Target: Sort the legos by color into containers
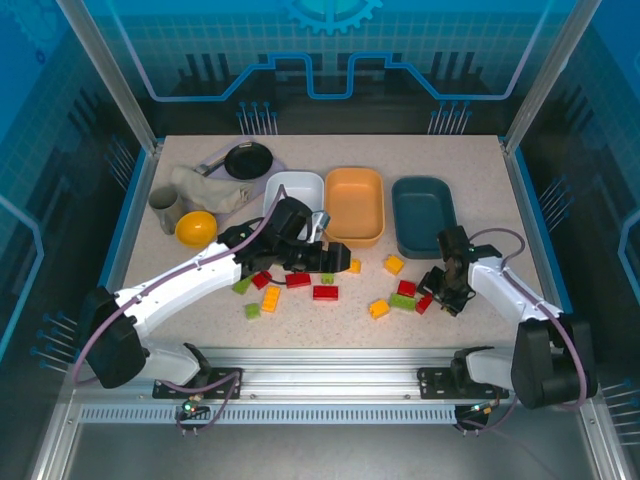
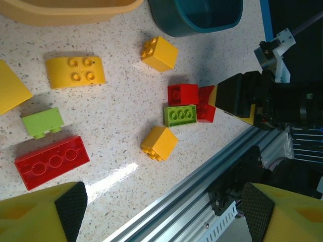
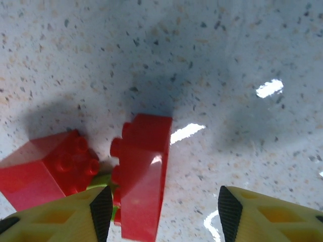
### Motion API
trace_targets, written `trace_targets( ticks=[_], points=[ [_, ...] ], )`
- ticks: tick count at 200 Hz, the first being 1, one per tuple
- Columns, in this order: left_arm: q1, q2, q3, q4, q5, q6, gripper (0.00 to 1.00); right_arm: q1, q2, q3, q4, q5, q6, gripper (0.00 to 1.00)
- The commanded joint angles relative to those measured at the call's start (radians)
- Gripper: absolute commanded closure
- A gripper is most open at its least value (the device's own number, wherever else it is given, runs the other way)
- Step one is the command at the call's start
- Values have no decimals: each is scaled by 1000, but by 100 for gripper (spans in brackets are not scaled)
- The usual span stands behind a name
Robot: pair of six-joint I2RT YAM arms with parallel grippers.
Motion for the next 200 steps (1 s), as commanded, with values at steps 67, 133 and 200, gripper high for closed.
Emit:
trace_targets(
  ticks=[67, 133, 200],
  points=[
    [-27, 28, 31, 10, -20, -23, 18, 4, 6, 39, -16, 88, 3, 89],
    [83, 32, 123, -158, -145, -114, 21, 62, 188, 459, -29, 216, -237, 89],
    [325, -68, 59, -466, -333, -240, 26, -9, 741, 875, -69, 142, -331, 73]
  ],
)
